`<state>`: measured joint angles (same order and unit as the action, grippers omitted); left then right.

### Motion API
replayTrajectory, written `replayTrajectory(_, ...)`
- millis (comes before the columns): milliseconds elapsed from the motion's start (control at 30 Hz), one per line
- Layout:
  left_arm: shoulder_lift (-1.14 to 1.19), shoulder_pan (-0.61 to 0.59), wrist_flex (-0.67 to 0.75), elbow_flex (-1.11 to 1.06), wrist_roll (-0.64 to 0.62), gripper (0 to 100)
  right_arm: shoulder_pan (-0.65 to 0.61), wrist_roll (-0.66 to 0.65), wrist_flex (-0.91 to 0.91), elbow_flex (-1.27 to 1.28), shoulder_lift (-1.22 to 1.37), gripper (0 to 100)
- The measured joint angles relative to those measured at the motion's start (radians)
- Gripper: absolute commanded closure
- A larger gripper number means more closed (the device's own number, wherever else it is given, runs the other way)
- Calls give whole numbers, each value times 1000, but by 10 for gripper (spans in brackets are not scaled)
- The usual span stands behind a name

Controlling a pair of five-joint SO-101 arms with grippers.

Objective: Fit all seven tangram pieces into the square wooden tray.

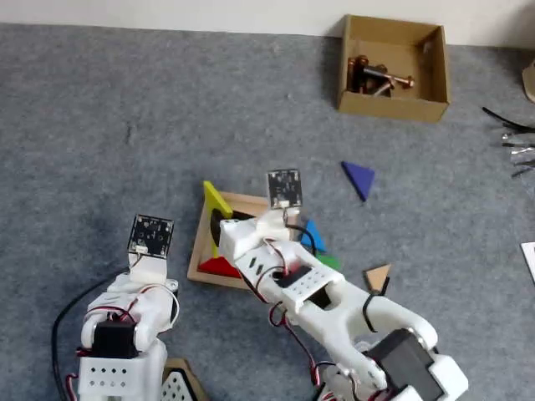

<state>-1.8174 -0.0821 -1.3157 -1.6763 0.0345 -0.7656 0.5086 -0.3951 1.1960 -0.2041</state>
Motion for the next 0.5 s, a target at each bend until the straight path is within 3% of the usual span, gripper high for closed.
replayTrajectory(133, 0, 0, 0, 0, 0, 995, 0, 0, -95, 8, 37, 993)
replayTrajectory(500, 0, 0, 0, 0, 0, 995, 0, 81, -110, 8, 127, 992)
